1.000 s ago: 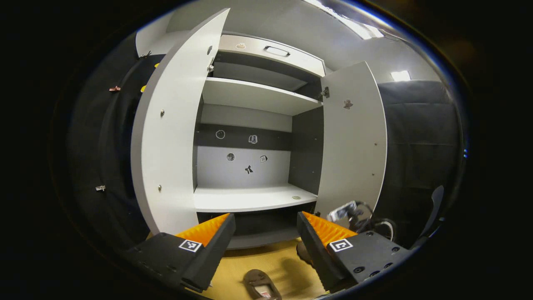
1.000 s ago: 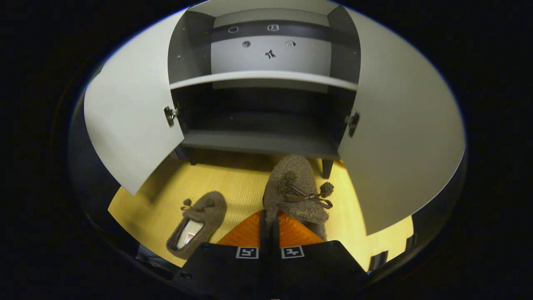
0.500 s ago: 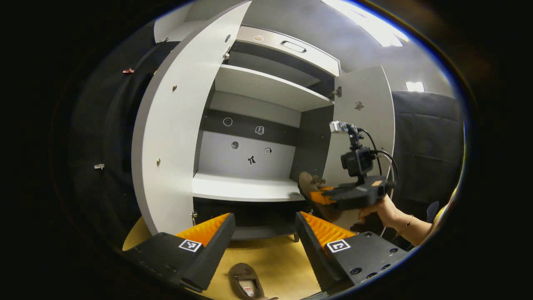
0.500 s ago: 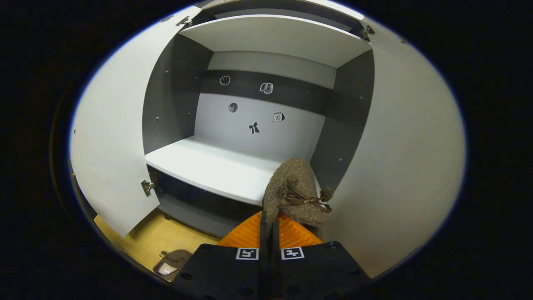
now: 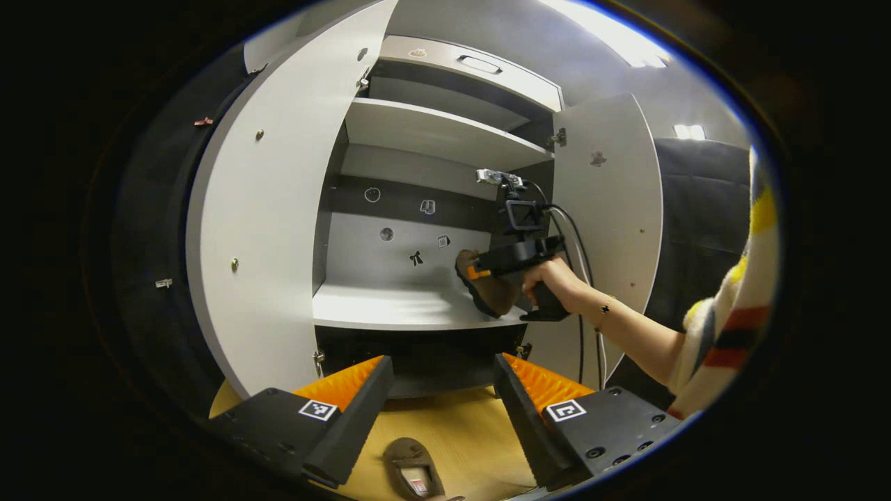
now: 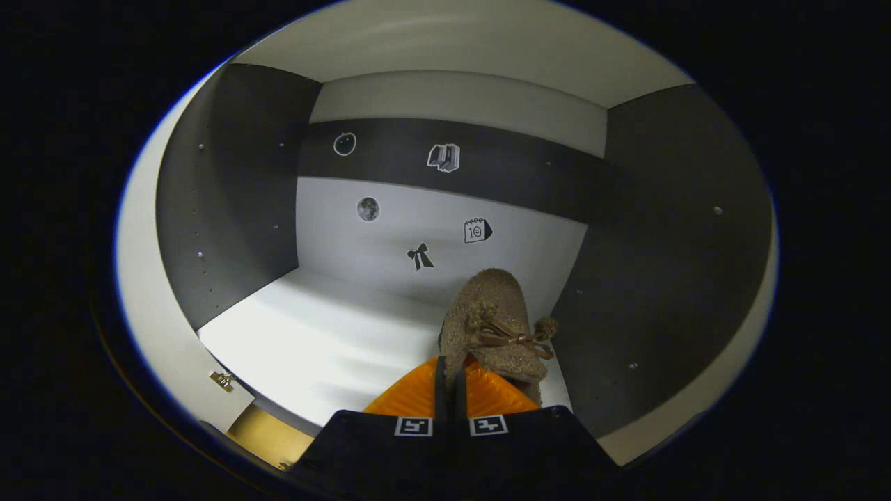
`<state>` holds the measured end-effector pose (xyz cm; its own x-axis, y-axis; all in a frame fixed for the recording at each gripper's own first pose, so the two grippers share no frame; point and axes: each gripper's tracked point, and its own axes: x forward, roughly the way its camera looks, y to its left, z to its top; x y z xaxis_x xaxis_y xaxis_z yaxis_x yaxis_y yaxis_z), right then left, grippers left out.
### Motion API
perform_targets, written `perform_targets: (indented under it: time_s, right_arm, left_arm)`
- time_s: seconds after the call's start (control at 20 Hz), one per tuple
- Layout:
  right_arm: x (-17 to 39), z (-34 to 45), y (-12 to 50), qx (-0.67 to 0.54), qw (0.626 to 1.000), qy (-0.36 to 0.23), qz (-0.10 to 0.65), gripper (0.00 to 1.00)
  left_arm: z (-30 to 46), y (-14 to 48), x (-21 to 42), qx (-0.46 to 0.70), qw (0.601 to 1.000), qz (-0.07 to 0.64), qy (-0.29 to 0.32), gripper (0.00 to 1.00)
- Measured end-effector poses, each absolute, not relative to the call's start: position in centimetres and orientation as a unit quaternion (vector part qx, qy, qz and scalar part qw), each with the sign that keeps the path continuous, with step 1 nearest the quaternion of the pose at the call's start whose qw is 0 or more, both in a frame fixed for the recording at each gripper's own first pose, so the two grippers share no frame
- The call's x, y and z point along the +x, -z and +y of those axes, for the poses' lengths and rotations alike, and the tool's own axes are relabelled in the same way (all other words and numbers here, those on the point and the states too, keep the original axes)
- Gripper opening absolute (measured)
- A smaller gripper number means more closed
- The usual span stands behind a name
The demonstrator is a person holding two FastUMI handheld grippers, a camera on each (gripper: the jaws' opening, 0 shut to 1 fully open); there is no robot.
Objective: Grab one shoe with the right hand and put it into the shoe cabinet, grab the other shoe with the left hand and put it into the shoe cabinet; then close the right door with the right hand and the left door with the left hand.
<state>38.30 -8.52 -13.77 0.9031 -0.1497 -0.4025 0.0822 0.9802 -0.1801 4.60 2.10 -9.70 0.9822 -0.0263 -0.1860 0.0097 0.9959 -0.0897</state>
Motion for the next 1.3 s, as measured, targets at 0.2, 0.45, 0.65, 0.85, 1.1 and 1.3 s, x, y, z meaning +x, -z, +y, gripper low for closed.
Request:
perform_targets:
  time_s: [0.2,0.45,0.65,0.85,1.1,1.3]
  right_arm:
    - [42.7,-8.2,17.3,-0.073,0.960,0.060,0.264,0.04]
    - [44.4,-8.2,19.5,-0.108,0.949,0.073,0.286,0.04]
    - [43.5,-7.9,20.4,-0.098,0.944,0.063,0.309,0.17]
    - [41.7,-6.8,19.3,-0.100,0.949,0.047,0.297,0.61]
    - [38.2,-6.7,15.9,-0.093,0.962,0.054,0.251,0.88]
    - [32.4,-6.1,10.3,-0.094,0.978,0.065,0.173,0.98]
  left_arm:
    - [3.2,10.0,4.6,-0.046,0.994,0.100,-0.012,0.93]
    - [4.4,10.0,4.4,-0.049,0.993,0.100,-0.030,0.93]
    - [4.2,9.9,4.1,-0.052,0.994,0.097,-0.028,0.93]
    - [3.8,9.9,3.7,-0.043,0.994,0.098,-0.020,0.93]
    - [4.0,10.1,2.7,-0.042,0.994,0.097,-0.008,0.93]
    - [4.1,12.9,1.4,-0.052,0.993,0.104,0.011,0.93]
